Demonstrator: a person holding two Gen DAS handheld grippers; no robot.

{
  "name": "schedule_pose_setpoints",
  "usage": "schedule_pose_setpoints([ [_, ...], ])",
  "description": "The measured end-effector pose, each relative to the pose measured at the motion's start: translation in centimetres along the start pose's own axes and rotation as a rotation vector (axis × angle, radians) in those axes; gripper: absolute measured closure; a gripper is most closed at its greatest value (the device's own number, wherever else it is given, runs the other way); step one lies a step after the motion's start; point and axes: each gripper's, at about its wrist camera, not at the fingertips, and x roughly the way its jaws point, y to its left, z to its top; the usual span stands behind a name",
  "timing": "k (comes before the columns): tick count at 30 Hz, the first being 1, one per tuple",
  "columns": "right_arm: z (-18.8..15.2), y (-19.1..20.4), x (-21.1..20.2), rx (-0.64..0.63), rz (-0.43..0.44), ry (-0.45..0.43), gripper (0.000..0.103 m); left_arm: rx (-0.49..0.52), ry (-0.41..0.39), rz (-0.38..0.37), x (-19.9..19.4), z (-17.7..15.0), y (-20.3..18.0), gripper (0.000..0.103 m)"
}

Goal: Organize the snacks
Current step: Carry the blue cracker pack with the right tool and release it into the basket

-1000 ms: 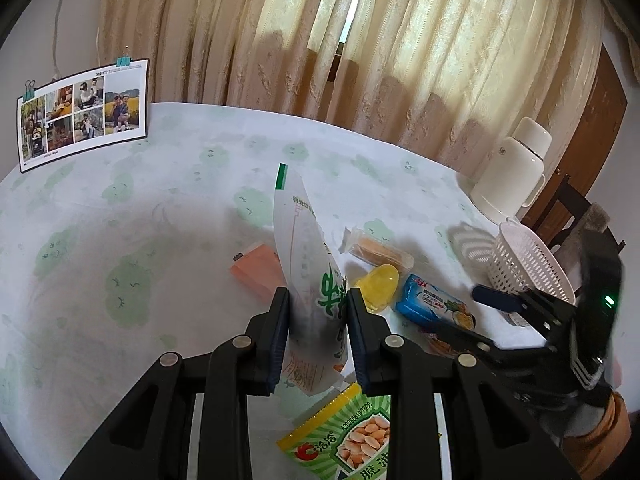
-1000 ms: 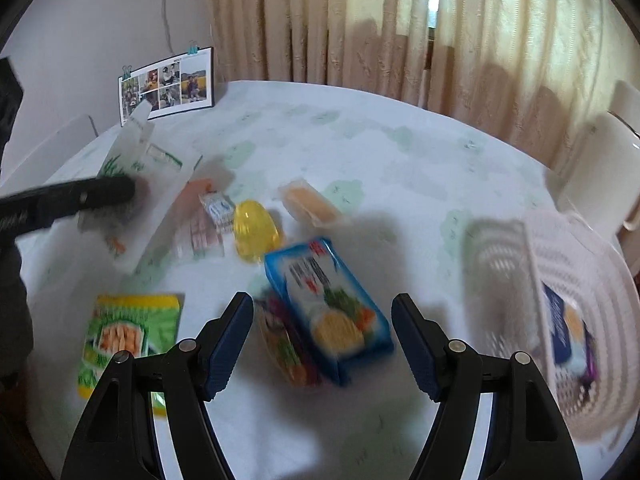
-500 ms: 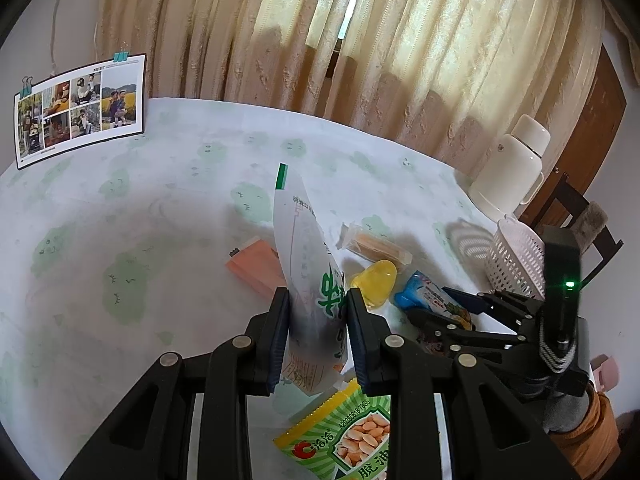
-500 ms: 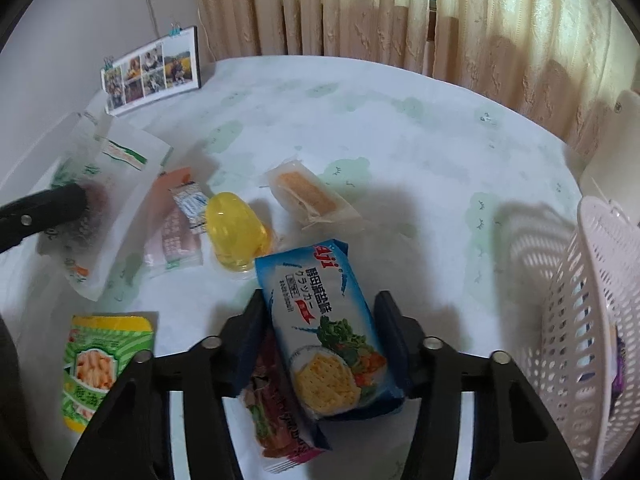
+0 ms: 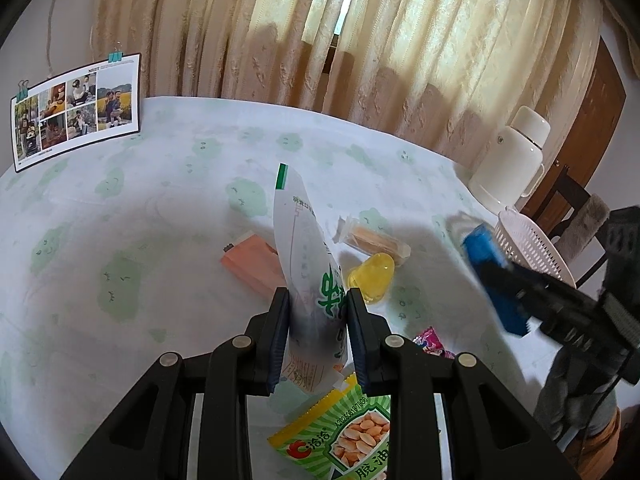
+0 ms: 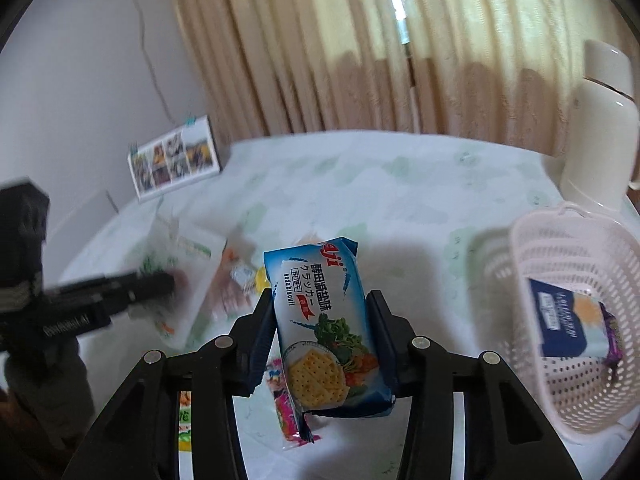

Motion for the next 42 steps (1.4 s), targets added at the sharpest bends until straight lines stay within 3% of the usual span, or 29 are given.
schedule_pose_setpoints([
  [7, 0.7, -3.3, -2.9, 0.119, -0.032, -0.106, 0.057, 0.014, 0.009, 0.002, 0.3, -0.2, -0.4, 0.078],
  [15, 0.9, -8.7, -6.4, 0.299, -0.142, -0.221, 0.057, 0.016, 0.015, 0.003, 0.4, -0.2, -0.4, 0.078],
  [24, 0.4, -12.3, -6.8, 0.429, -0.269, -0.230, 0.056, 0.021, 0.019, 0.001, 0.5, -0.3, -0.5, 0.078],
  [29, -0.2, -13.7, -6.7, 0.488, -0.280, -0.215, 0.051, 0.022, 0.019, 0.000, 0.5, -0.4, -0.6, 0.078],
  [32, -0.3, -13.8, -7.0, 0.493, -0.290, -0.232, 0.043, 0.022, 0.019, 0.001, 0.5, -0.4, -0.6, 0.078],
  [42, -0.1, -12.6, -7.9, 0.439, -0.380, -0.275, 0.043, 0.022, 0.008, -0.020, 0.4, -0.3, -0.9, 0.078],
])
